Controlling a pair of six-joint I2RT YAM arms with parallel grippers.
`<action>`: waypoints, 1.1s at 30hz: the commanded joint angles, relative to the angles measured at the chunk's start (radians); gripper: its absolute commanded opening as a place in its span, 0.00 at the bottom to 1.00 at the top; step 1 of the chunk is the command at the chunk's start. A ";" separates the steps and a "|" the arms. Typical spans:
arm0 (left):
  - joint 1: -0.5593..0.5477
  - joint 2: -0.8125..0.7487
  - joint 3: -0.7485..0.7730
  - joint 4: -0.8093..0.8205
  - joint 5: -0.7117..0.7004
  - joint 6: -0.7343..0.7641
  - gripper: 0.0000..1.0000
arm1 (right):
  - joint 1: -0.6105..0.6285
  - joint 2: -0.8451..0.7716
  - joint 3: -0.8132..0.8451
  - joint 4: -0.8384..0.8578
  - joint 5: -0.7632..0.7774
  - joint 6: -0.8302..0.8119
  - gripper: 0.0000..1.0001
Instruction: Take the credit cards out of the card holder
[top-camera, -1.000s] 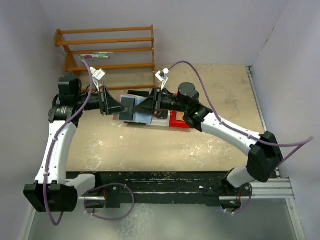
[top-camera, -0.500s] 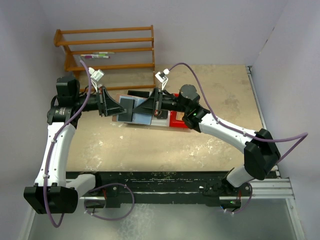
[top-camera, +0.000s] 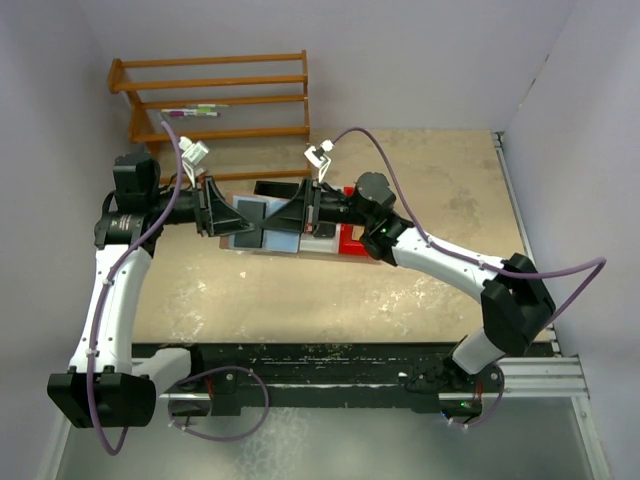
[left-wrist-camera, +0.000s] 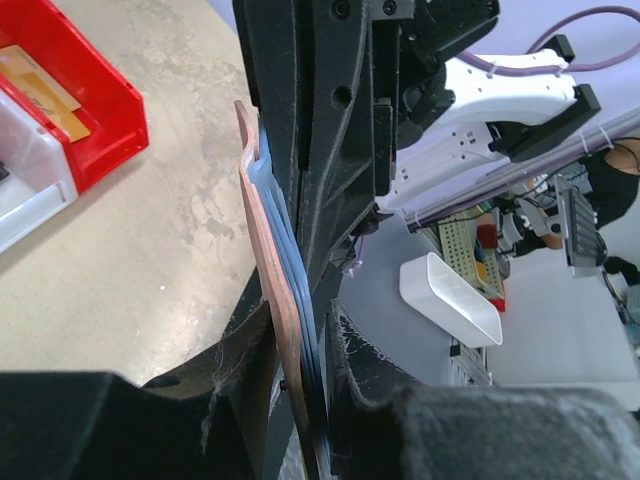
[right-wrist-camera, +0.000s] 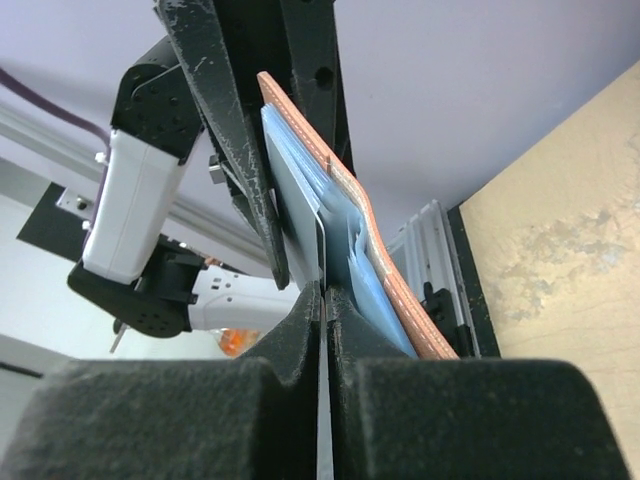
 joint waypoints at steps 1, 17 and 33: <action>-0.025 -0.027 0.010 0.015 0.158 0.006 0.27 | 0.018 -0.017 -0.016 0.114 -0.037 0.037 0.00; -0.023 -0.038 0.036 -0.012 0.260 -0.001 0.26 | -0.016 -0.083 -0.104 0.251 -0.105 0.091 0.00; -0.023 -0.030 0.072 -0.013 0.212 -0.009 0.10 | -0.080 -0.139 -0.194 0.258 -0.137 0.106 0.00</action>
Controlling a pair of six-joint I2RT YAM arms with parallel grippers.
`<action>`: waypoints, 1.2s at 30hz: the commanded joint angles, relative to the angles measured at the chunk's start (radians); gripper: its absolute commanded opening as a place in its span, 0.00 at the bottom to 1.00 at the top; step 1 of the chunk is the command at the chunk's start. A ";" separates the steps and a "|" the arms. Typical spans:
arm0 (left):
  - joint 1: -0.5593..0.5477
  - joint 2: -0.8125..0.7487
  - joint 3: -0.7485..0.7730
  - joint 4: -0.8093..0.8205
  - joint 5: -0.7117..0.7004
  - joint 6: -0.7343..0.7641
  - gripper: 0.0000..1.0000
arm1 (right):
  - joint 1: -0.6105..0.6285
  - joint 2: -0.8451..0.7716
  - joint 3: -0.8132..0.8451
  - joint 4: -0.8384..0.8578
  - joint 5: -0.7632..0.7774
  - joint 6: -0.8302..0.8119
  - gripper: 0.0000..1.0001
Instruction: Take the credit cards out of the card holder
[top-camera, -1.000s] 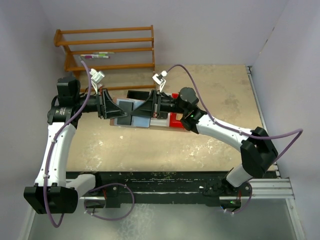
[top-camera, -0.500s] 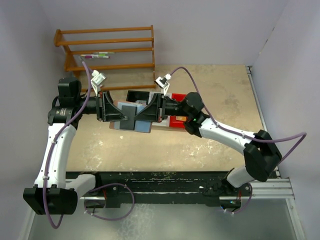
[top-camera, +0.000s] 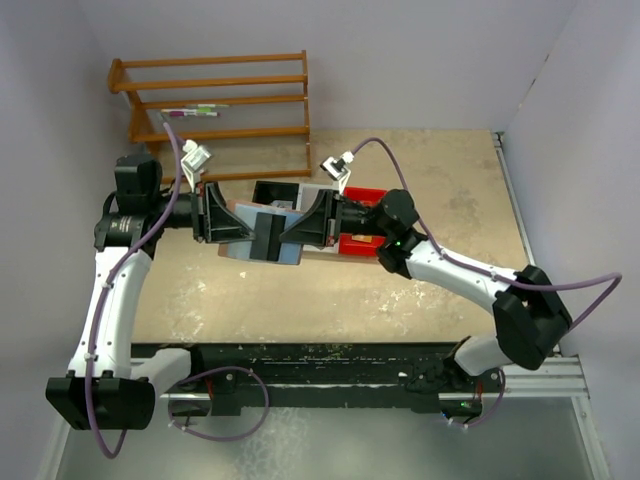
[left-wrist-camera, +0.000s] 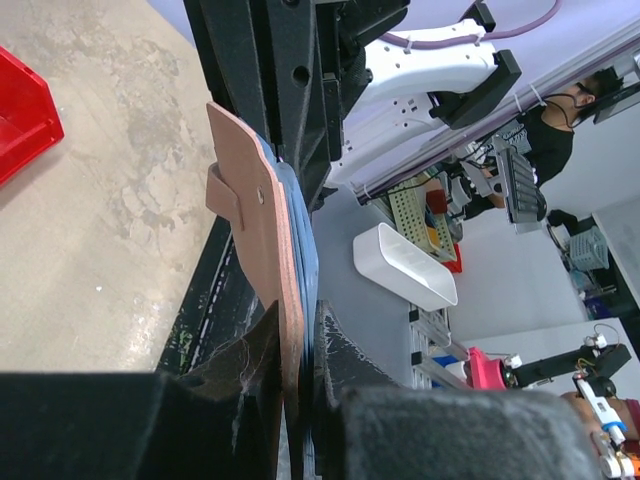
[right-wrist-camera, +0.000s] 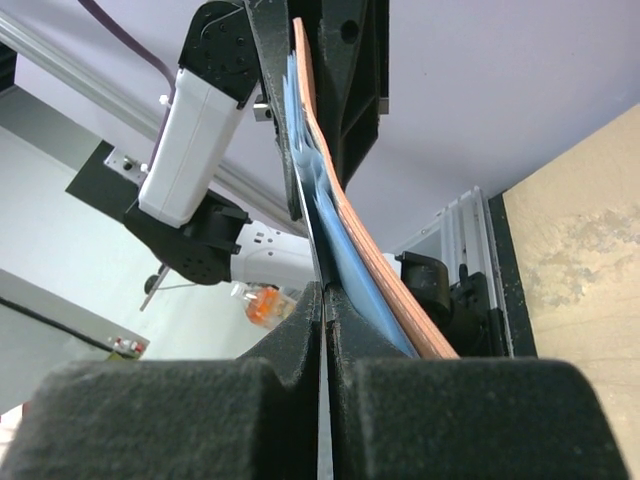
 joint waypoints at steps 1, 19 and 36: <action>-0.006 -0.018 0.068 0.018 0.060 -0.005 0.10 | -0.058 -0.051 -0.029 0.012 -0.039 0.007 0.00; -0.003 0.001 0.210 -0.277 -0.395 0.332 0.03 | -0.319 -0.095 0.111 -0.889 0.157 -0.541 0.00; -0.003 -0.026 0.236 -0.347 -0.228 0.380 0.03 | -0.311 0.399 0.397 -0.950 0.463 -0.588 0.00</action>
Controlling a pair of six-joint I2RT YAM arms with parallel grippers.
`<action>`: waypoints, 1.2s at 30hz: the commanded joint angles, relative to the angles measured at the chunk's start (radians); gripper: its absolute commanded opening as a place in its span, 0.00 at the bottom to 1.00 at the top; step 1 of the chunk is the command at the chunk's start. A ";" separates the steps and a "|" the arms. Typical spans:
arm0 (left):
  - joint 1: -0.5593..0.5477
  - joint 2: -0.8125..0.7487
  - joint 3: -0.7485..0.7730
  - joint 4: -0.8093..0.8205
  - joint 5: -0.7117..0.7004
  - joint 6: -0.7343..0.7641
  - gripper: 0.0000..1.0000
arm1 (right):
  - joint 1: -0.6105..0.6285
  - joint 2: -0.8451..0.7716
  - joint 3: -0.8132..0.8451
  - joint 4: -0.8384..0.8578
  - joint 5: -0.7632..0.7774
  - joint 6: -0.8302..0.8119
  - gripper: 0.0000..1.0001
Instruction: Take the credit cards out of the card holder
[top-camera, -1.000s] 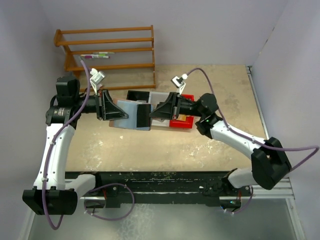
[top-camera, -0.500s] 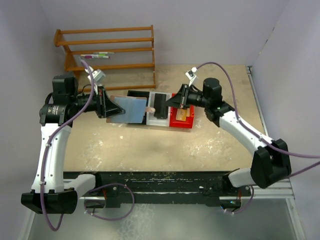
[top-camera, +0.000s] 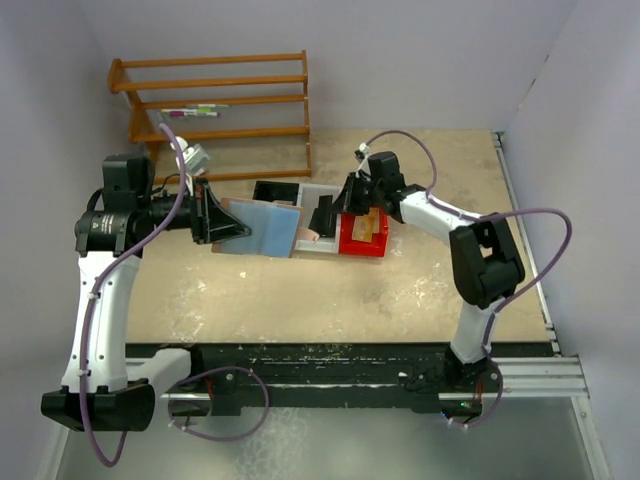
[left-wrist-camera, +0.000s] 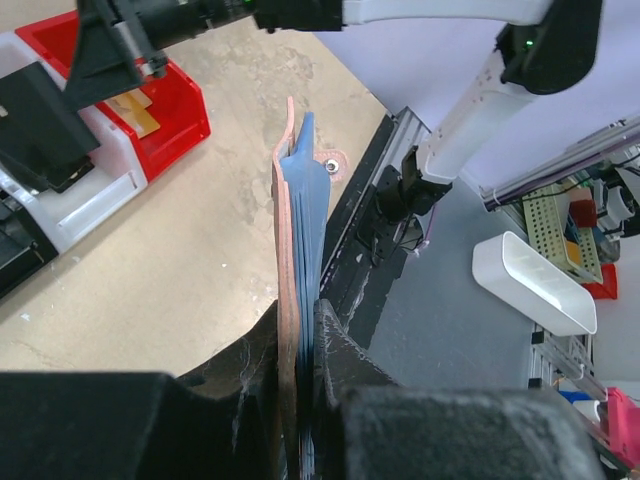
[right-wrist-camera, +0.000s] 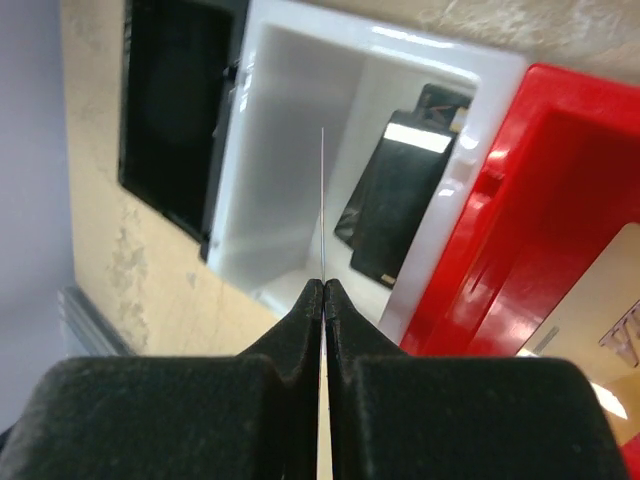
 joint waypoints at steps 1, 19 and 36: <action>-0.003 -0.021 0.058 -0.010 0.082 0.036 0.03 | 0.010 0.042 0.090 0.005 0.068 -0.011 0.00; -0.003 -0.033 0.053 -0.003 0.105 0.031 0.02 | 0.076 0.059 0.168 -0.122 0.211 -0.053 0.28; -0.003 -0.036 0.037 0.004 0.124 0.042 0.02 | 0.157 -0.502 0.036 0.211 -0.083 0.039 0.89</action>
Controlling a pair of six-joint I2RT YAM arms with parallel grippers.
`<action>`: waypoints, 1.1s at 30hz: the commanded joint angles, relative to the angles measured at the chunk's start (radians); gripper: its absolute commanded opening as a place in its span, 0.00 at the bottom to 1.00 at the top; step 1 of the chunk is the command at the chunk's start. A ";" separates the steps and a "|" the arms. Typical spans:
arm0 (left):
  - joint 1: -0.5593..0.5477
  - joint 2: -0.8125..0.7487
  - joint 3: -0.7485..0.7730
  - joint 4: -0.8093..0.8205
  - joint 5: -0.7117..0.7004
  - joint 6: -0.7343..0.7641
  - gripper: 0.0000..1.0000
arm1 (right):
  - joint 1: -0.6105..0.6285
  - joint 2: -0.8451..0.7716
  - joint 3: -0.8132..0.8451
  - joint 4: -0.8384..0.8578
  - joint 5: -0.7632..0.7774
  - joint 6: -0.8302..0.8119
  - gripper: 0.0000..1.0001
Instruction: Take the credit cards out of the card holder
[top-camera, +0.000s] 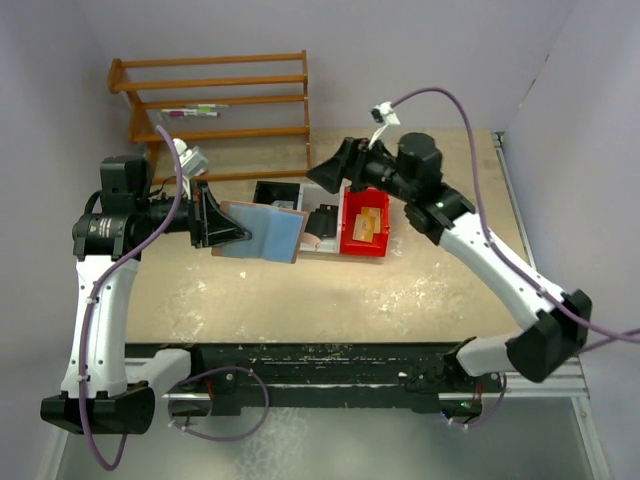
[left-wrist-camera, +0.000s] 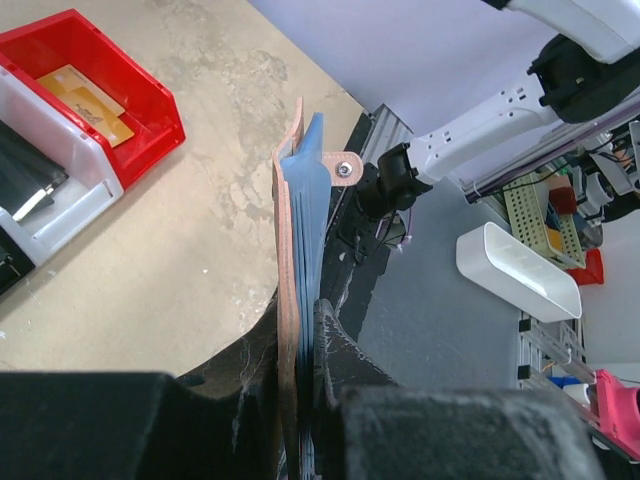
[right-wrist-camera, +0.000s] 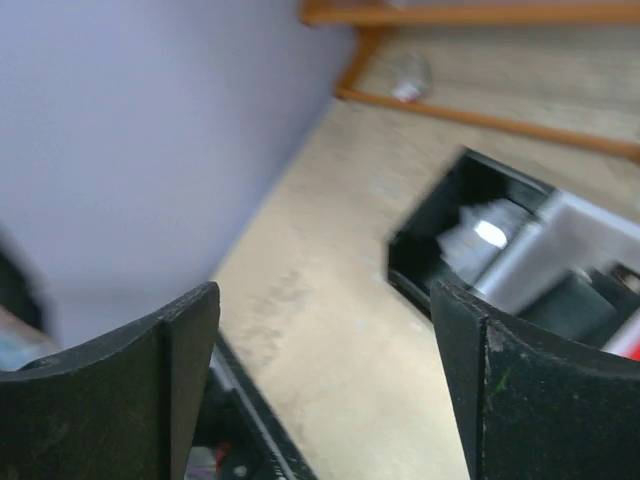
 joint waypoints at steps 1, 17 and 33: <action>-0.003 -0.020 0.023 0.031 0.064 0.024 0.02 | 0.019 -0.109 -0.049 0.287 -0.264 0.091 0.90; -0.004 -0.023 0.036 -0.039 0.182 0.082 0.02 | 0.294 0.031 0.121 0.174 -0.245 -0.069 0.95; -0.004 -0.016 0.063 -0.065 0.346 0.059 0.49 | 0.269 -0.033 0.005 0.250 -0.333 -0.015 0.01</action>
